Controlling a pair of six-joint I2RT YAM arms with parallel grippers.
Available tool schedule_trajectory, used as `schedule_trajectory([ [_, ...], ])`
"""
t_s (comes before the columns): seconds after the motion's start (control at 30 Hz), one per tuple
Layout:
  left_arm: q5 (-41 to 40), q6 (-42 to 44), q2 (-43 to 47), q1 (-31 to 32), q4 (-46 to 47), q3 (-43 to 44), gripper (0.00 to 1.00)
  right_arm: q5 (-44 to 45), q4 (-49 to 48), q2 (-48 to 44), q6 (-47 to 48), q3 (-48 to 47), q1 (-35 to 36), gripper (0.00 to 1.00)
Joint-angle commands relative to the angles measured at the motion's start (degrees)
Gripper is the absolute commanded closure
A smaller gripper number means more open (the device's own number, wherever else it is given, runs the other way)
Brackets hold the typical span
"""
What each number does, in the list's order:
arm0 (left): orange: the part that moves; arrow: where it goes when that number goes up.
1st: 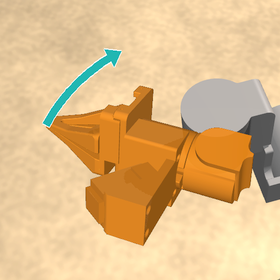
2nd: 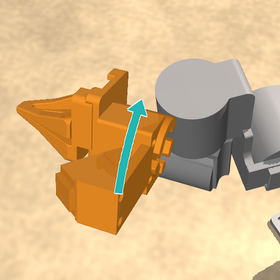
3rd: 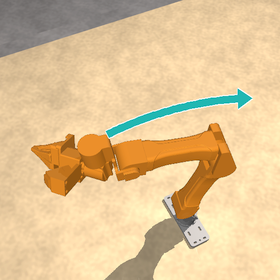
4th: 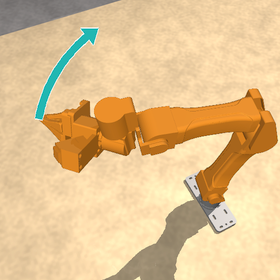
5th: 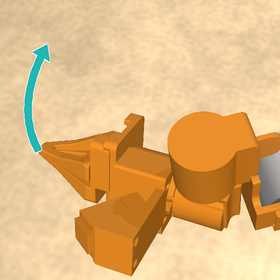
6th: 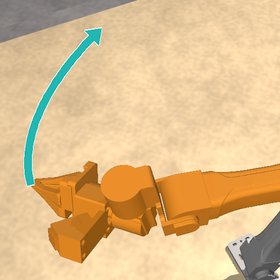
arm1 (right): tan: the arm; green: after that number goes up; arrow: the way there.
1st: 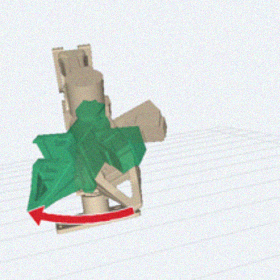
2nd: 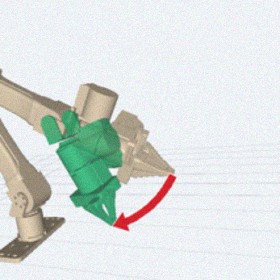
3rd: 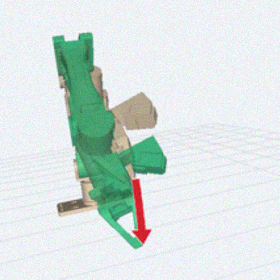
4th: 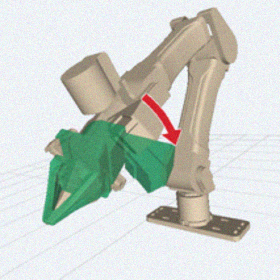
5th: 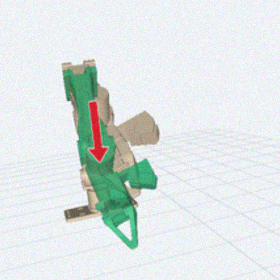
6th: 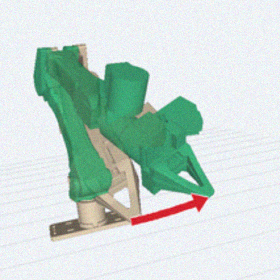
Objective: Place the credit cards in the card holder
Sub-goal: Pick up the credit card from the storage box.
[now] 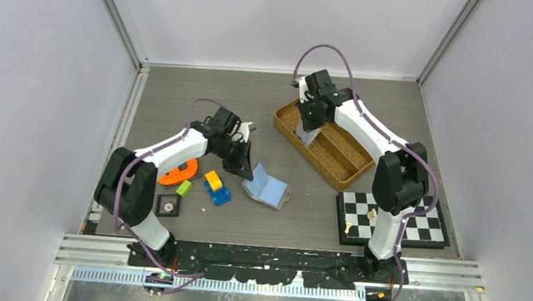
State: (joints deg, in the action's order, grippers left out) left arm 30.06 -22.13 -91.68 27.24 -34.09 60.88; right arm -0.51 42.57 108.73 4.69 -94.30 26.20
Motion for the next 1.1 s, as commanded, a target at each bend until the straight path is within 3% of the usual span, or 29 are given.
schedule_trajectory([
  [0.0,0.6,-1.8,2.8,-0.3,2.9,-1.4,1.0,-5.9,-0.1,-5.6,-2.1,-3.2,-0.2,0.99],
  [0.4,-9.1,-13.1,12.4,3.2,15.4,-14.6,1.0,-7.6,2.7,-17.9,-6.5,-1.0,0.9,0.99],
  [0.83,-16.8,-21.0,17.2,8.1,25.4,-24.5,1.0,-20.2,2.5,-29.0,-12.6,12.0,7.2,1.0],
  [1.07,-18.9,-18.9,18.5,8.0,23.8,-26.0,0.85,-23.1,0.4,-26.9,-16.4,20.0,11.0,1.0],
])
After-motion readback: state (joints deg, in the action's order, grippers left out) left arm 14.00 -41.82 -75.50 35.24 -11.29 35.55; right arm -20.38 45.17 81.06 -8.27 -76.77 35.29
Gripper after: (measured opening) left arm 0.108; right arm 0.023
